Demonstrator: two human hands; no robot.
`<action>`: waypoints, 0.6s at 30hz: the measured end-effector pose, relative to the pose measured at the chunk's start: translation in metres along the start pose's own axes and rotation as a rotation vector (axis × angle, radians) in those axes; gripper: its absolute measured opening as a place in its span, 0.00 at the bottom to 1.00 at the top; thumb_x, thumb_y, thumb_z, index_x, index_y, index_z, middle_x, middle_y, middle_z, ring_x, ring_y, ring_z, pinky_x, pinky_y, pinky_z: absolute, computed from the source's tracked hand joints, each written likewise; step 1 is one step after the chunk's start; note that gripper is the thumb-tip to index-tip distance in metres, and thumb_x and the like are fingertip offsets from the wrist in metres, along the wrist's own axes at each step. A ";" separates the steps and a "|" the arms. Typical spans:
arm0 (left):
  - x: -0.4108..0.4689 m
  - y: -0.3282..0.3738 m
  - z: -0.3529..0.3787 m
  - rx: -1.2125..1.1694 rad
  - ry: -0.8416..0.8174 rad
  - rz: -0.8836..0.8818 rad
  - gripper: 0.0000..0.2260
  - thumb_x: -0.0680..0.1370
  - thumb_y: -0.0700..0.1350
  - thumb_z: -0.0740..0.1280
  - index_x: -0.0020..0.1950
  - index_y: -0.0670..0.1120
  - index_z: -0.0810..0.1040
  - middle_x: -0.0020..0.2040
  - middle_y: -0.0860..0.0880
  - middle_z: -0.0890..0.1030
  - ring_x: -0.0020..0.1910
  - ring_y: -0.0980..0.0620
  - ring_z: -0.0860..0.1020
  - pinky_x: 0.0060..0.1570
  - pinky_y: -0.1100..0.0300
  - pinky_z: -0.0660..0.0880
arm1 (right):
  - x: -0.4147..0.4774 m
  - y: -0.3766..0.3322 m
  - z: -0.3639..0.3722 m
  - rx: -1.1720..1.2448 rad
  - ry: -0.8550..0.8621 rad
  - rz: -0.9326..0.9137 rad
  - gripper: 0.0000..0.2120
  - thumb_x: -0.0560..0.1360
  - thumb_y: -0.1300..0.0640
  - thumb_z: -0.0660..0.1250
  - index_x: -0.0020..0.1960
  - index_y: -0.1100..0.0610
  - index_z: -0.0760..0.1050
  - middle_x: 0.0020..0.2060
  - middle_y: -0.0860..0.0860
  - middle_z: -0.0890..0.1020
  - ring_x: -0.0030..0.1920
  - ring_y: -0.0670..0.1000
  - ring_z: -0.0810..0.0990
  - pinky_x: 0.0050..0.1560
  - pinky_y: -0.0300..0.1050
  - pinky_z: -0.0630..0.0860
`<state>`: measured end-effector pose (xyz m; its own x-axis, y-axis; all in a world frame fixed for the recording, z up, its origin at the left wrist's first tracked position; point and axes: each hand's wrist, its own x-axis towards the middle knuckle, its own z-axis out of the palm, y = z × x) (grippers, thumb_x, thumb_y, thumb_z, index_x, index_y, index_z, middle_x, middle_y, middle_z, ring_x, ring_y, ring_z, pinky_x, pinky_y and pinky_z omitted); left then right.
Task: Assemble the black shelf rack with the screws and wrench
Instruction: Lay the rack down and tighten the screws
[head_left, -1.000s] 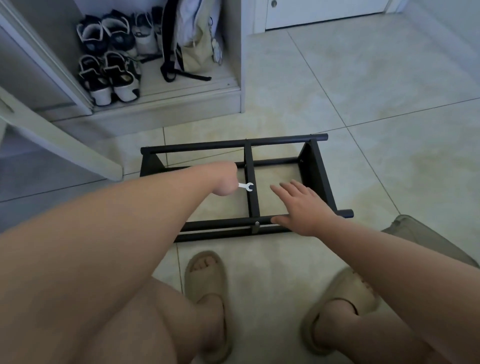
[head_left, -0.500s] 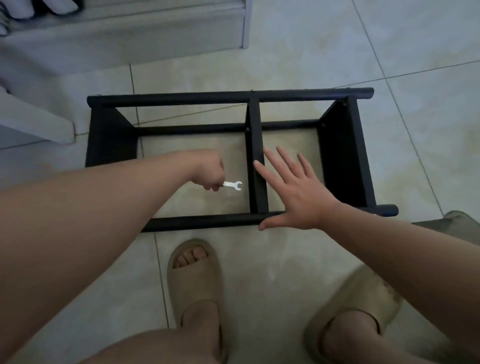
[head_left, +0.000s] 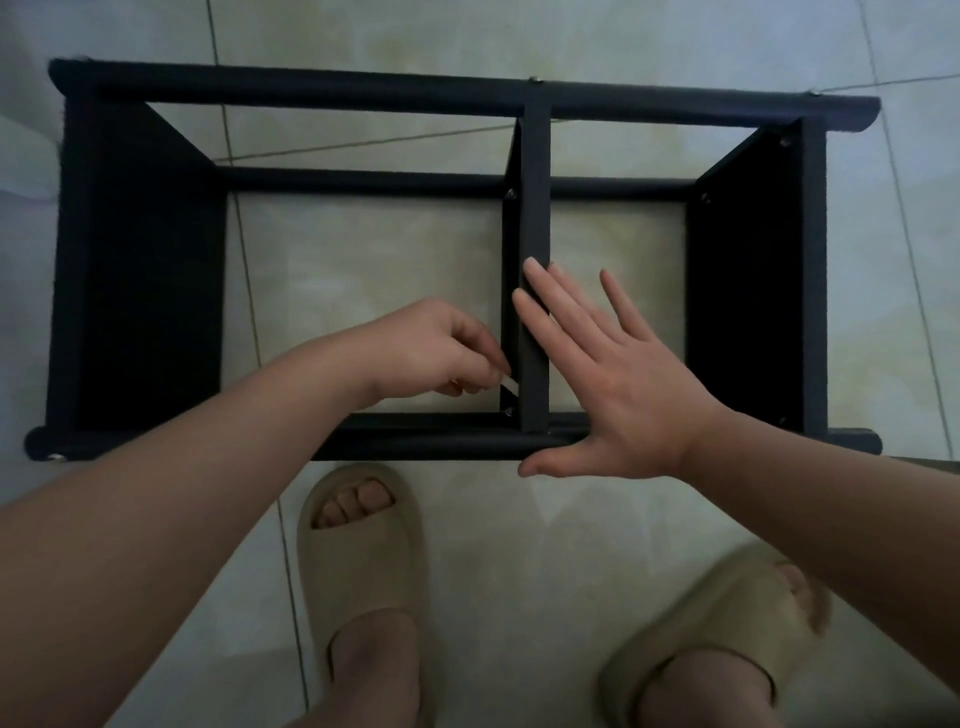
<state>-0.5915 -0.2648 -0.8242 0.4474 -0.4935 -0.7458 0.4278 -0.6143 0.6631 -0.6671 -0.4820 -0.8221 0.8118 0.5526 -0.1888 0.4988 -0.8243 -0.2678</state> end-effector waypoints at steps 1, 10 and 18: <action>0.000 0.001 0.002 -0.067 -0.014 -0.017 0.06 0.76 0.38 0.71 0.47 0.48 0.85 0.41 0.47 0.85 0.42 0.51 0.83 0.49 0.58 0.82 | 0.000 0.000 0.000 -0.001 0.003 0.000 0.59 0.69 0.20 0.57 0.82 0.63 0.49 0.82 0.59 0.46 0.82 0.57 0.45 0.79 0.68 0.48; 0.002 -0.002 0.018 -0.520 -0.011 -0.183 0.05 0.79 0.42 0.68 0.53 0.45 0.81 0.42 0.49 0.85 0.40 0.54 0.84 0.39 0.60 0.79 | 0.001 -0.002 -0.002 -0.018 -0.003 0.009 0.59 0.69 0.20 0.57 0.82 0.63 0.49 0.82 0.59 0.47 0.82 0.58 0.47 0.79 0.68 0.48; 0.003 0.001 0.021 -0.423 0.217 -0.098 0.02 0.77 0.44 0.72 0.49 0.47 0.83 0.40 0.52 0.86 0.36 0.58 0.79 0.44 0.61 0.74 | 0.001 -0.003 -0.004 -0.031 -0.029 0.021 0.60 0.68 0.20 0.57 0.83 0.61 0.48 0.82 0.57 0.46 0.82 0.57 0.45 0.79 0.67 0.48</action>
<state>-0.6065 -0.2796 -0.8272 0.5228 -0.2786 -0.8056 0.7378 -0.3255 0.5914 -0.6665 -0.4792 -0.8175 0.8132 0.5381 -0.2219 0.4914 -0.8390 -0.2337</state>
